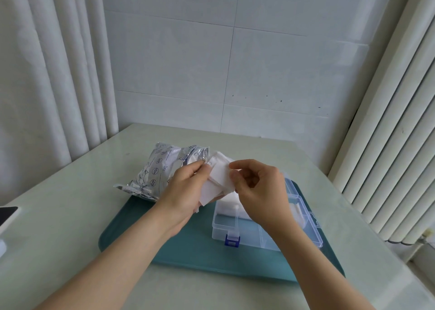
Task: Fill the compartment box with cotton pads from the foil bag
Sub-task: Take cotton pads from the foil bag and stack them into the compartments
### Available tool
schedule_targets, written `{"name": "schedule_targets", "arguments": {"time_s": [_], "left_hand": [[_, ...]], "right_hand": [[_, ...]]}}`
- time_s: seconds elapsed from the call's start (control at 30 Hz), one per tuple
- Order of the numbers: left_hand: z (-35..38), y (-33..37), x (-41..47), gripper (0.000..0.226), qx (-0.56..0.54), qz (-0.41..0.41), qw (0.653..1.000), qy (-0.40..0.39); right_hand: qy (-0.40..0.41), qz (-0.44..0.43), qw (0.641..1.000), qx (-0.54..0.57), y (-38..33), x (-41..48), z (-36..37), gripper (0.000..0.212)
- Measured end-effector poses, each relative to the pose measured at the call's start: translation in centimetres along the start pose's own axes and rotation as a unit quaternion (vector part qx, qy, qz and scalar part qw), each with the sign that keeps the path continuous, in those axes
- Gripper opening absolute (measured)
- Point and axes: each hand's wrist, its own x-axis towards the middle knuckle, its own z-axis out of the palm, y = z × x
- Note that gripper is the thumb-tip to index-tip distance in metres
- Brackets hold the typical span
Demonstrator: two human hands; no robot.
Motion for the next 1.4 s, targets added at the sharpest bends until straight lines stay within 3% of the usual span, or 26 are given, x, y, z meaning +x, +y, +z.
{"name": "schedule_targets", "arguments": {"time_s": [0.1,0.3,0.53,0.77,0.87,0.97,1.17,1.27,1.4], "left_hand": [[-0.1,0.0,0.2,0.045,-0.031,0.006,0.999,-0.022],[-0.4,-0.5,0.1,0.034,0.034,0.048,0.998,-0.031],[-0.1,-0.4,-0.2,0.029,0.014,0.043,0.998,-0.043],[-0.4,-0.5,-0.1,0.032,0.034,0.037,0.998,-0.026],[-0.4,-0.5,-0.1,0.028,0.037,0.049,0.998,-0.018],[-0.2,-0.3,-0.3,0.028,0.044,0.036,0.998,-0.028],[0.3,0.0,-0.9,0.029,0.054,0.036,0.994,-0.084],[0.4,0.1,-1.0,0.027,0.071,0.048,0.992,-0.098],[0.3,0.3,-1.1,0.025,0.078,0.047,0.99,-0.105]], "right_hand": [[0.009,-0.029,0.998,-0.055,-0.1,-0.1,0.1,0.019],[-0.001,-0.074,0.99,-0.12,-0.4,-0.5,0.3,0.012],[-0.048,-0.066,0.989,-0.125,-0.3,-0.2,0.2,0.011],[-0.059,-0.022,0.997,-0.047,-0.4,-0.1,-0.2,0.012],[-0.059,0.032,0.997,0.034,-0.6,0.1,-0.8,0.017],[-0.066,0.023,0.993,0.097,-1.0,0.1,-1.2,0.018],[-0.016,-0.011,1.0,0.021,-0.6,0.1,-0.8,0.008],[0.014,-0.008,1.0,-0.019,-0.1,0.2,-0.7,0.013],[-0.011,-0.012,0.999,-0.049,0.0,0.3,-0.5,0.017]]}}
